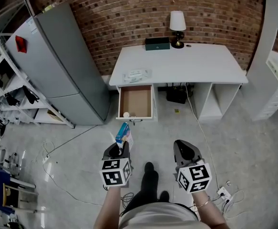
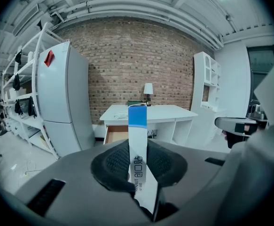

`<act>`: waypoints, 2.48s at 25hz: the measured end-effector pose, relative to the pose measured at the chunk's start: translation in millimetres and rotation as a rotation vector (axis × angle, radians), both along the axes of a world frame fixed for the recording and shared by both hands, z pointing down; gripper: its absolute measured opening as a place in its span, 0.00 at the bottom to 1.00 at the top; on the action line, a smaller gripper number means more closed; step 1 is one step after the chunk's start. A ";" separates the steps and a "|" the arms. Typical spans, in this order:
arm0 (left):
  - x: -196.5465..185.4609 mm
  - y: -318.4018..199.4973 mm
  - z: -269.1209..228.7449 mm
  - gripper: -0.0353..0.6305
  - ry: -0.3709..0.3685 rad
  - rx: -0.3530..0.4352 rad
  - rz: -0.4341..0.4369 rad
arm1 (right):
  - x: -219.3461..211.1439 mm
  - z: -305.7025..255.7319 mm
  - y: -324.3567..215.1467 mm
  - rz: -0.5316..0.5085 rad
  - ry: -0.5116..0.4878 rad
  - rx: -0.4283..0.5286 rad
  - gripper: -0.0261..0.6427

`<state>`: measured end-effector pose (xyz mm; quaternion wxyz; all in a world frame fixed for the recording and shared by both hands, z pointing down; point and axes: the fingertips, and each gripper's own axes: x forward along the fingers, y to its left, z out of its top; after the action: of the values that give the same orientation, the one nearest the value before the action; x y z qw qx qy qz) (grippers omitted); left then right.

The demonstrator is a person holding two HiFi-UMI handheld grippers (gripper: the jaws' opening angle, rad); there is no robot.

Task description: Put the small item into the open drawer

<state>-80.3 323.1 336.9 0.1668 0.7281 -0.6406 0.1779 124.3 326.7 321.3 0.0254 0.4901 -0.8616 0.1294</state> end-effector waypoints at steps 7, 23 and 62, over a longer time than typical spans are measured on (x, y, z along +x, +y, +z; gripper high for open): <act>-18.2 -71.4 14.9 0.19 0.027 -0.020 0.004 | -12.4 4.1 -63.8 0.012 0.019 -0.009 0.09; -78.2 -286.9 53.4 0.19 0.058 -0.097 0.045 | -72.7 28.5 -274.0 0.055 0.064 -0.080 0.10; -81.3 -495.4 255.9 0.19 0.032 -0.425 -0.033 | -99.5 122.8 -496.1 -0.013 0.087 -0.228 0.10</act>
<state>-161.6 -172.2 592.8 0.3296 0.6687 -0.5979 0.2945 24.8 -169.4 444.0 0.1194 0.4838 -0.8424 0.2050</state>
